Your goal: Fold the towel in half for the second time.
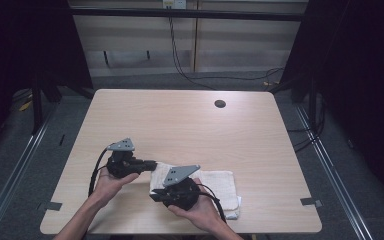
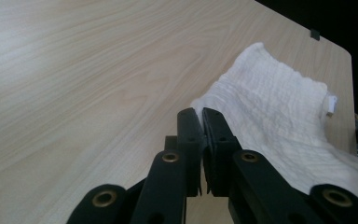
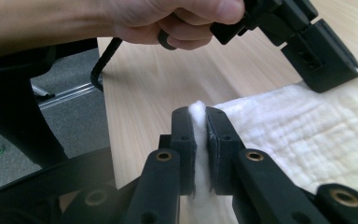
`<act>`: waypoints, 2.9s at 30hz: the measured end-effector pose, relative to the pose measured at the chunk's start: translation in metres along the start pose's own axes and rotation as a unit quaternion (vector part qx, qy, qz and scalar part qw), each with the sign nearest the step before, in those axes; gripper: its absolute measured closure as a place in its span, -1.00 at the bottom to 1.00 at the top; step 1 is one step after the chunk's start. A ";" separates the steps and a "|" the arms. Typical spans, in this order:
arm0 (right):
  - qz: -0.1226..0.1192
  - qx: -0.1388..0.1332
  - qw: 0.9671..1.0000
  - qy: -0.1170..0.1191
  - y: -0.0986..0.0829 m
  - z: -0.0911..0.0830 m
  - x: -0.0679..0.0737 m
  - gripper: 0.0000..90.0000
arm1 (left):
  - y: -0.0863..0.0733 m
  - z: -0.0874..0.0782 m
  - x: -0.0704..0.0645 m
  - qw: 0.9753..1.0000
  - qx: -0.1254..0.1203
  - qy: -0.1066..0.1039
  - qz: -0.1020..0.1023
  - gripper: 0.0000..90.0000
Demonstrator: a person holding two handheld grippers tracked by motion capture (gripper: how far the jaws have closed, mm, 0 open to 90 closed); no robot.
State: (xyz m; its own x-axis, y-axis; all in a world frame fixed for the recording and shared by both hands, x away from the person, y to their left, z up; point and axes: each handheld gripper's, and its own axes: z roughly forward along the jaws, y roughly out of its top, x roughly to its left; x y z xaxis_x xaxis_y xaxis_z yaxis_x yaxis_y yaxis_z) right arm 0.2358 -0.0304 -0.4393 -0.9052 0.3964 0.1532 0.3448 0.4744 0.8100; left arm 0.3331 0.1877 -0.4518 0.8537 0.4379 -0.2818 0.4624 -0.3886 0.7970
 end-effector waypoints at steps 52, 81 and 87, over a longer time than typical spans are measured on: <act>0.018 -0.040 0.998 -0.037 0.004 -0.039 -0.010 0.80 | 0.040 0.034 -0.017 1.000 0.018 0.000 0.007 0.93; 0.059 0.025 0.995 -0.082 -0.078 -0.058 -0.018 0.64 | 0.028 0.110 -0.028 0.997 0.067 -0.041 -0.023 0.89; 0.052 0.038 0.995 -0.081 -0.089 -0.066 -0.020 0.54 | 0.029 0.121 -0.028 0.996 0.062 -0.056 -0.030 0.87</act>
State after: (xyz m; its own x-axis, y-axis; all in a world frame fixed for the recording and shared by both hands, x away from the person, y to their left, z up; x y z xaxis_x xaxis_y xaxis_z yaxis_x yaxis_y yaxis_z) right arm 0.2067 -0.1322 -0.4767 -0.8137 0.5651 0.1366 0.4584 0.4791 0.7485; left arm 0.3513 0.0661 -0.4850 0.8414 0.3727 -0.3912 0.5342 -0.4645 0.7064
